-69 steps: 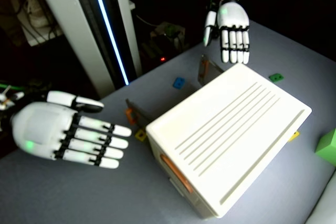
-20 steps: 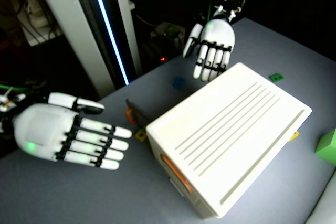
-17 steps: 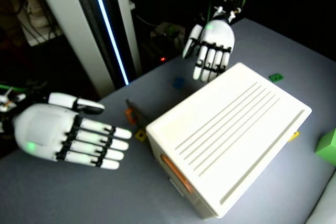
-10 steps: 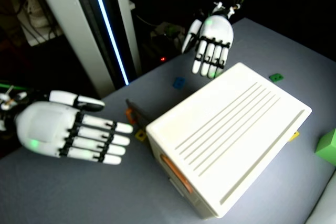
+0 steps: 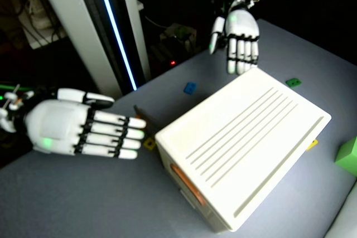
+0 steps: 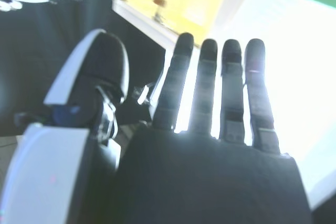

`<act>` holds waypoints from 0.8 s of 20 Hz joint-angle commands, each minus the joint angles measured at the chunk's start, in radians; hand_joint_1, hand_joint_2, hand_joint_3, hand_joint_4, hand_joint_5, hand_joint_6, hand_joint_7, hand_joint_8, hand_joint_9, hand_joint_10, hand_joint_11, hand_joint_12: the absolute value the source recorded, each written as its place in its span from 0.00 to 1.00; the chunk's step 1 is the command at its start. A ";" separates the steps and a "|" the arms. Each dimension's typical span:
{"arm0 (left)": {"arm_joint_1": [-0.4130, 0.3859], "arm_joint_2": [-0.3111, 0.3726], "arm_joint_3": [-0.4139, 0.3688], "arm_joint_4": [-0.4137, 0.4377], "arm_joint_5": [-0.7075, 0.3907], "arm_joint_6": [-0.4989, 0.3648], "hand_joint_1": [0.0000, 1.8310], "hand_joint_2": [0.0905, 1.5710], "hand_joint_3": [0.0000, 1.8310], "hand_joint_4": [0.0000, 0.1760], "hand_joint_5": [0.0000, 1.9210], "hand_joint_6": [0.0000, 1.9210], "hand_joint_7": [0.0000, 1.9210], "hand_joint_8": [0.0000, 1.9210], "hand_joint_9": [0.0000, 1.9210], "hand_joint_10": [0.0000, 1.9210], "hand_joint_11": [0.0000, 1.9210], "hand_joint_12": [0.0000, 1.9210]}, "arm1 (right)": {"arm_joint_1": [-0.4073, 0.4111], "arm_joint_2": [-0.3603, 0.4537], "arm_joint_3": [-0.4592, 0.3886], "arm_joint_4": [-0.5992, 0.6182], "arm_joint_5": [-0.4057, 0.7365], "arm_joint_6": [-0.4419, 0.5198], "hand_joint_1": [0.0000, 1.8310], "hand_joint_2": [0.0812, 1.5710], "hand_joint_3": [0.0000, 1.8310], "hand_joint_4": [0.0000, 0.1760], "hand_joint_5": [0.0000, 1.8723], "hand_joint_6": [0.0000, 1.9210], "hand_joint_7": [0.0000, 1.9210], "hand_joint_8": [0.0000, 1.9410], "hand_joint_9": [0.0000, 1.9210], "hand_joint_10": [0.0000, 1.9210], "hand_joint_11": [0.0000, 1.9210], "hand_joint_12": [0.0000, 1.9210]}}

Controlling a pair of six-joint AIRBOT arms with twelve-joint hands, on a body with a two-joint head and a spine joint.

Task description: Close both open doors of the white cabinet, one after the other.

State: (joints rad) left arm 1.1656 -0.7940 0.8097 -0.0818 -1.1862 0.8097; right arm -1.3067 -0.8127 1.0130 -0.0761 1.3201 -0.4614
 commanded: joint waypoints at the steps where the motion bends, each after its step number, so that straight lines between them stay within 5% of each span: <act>1: 0.003 0.000 -0.008 -0.005 -0.140 -0.003 0.00 0.98 0.00 0.00 0.03 0.00 0.03 0.00 0.04 0.00 0.00 0.21 | 0.016 0.000 -0.001 0.007 0.099 0.008 0.00 0.94 0.00 0.00 0.02 0.00 0.00 0.00 0.00 0.00 0.01 0.00; 16: 0.051 0.025 -0.021 -0.080 -0.232 0.031 0.00 0.91 0.00 0.00 0.03 0.00 0.06 0.00 0.08 0.00 0.00 0.28 | 0.135 -0.051 0.014 -0.103 0.033 0.012 0.00 0.97 0.00 0.00 0.01 0.00 0.00 0.00 0.00 0.00 0.00 0.00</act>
State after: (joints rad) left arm 1.2182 -0.7700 0.7902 -0.1650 -1.2949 0.8410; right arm -1.1751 -0.8654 1.0260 -0.2016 1.2366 -0.4561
